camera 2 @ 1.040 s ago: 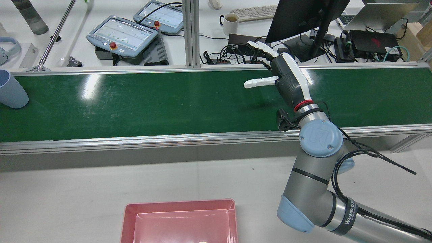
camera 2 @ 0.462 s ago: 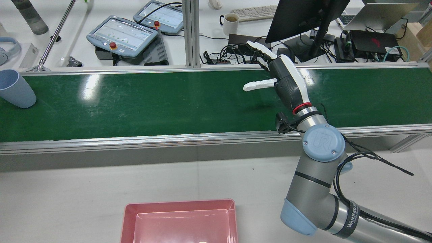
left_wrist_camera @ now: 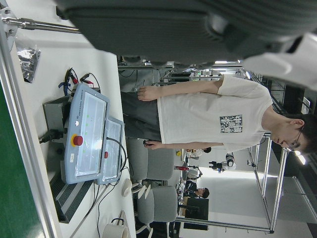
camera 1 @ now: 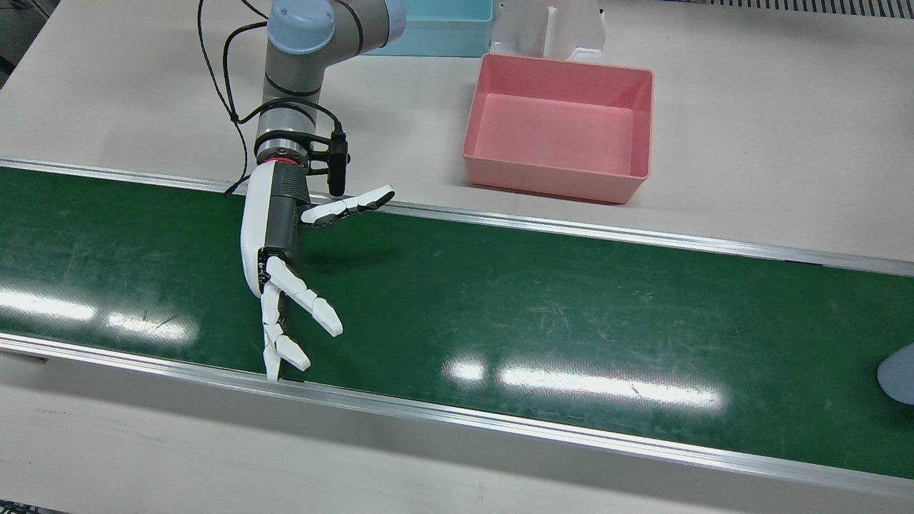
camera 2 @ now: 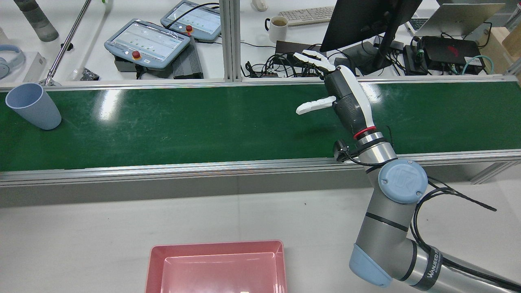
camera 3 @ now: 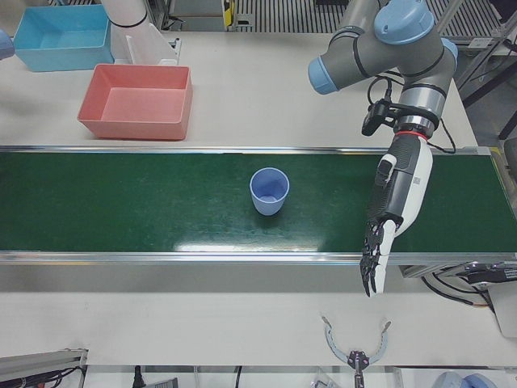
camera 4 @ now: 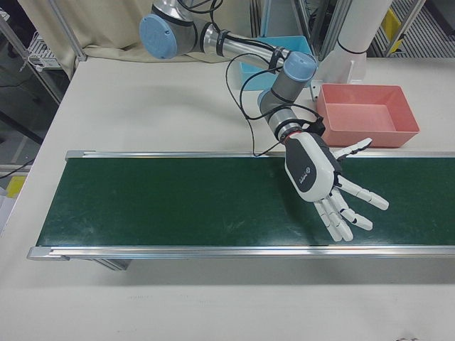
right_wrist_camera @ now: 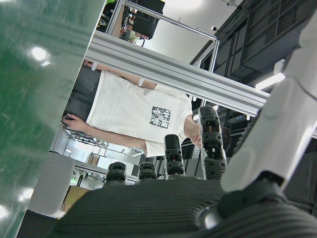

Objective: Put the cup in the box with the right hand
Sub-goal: 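Hold the open right hand above the belt as the blue cup approaches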

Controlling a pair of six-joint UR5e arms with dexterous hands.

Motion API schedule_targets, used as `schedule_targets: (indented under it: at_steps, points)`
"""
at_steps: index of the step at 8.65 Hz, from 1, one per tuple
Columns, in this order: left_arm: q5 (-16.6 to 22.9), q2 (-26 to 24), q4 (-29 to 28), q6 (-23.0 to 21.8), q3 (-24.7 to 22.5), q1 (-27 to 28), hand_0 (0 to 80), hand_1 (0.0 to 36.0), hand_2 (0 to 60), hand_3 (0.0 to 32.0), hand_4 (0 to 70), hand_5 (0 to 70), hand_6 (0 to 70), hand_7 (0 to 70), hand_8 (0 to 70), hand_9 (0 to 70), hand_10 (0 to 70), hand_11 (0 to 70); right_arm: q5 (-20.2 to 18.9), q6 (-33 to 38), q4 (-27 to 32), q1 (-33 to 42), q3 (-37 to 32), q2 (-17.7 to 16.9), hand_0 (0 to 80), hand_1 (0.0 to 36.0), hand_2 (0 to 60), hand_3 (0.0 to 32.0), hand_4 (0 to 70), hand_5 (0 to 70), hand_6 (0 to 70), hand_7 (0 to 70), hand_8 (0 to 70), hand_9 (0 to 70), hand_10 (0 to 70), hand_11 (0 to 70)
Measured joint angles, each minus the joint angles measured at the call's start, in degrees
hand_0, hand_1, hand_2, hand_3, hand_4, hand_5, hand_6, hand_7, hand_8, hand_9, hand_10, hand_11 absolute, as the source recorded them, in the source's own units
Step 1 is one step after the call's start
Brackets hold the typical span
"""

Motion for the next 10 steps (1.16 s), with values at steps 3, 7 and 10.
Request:
schedule_targets:
  at_steps: [3,7,10]
  points:
    - [0.02,-0.01,0.02,0.0,-0.01,0.0,0.0,0.0,0.0,0.0,0.0,0.0,0.0,0.0,0.0,0.0,0.0,0.0,2.71,-0.1,-3.25,-0.09,-0.14,1.91,48.4,0.5,0.0,4.8,18.6,3.3,6.9,34.2,3.1,11.7,7.0,11.2]
    - [0.0,0.0,0.03,0.0,-0.04,0.0,0.0,0.0,0.0,0.0,0.0,0.0,0.0,0.0,0.0,0.0,0.0,0.0,5.0,0.68,1.92,-1.78,-4.72,1.92,45.8,4.7,7.0,3.8,20.0,2.9,7.9,41.2,1.9,11.1,7.6,11.9]
    - [0.0,0.03,0.03,0.0,-0.02,-0.05,0.0,0.0,0.0,0.0,0.0,0.0,0.0,0.0,0.0,0.0,0.0,0.0,5.22,0.92,3.72,-2.08,-4.51,2.13,41.3,12.9,21.6,3.4,7.8,3.4,8.2,39.6,1.7,10.4,13.5,20.5]
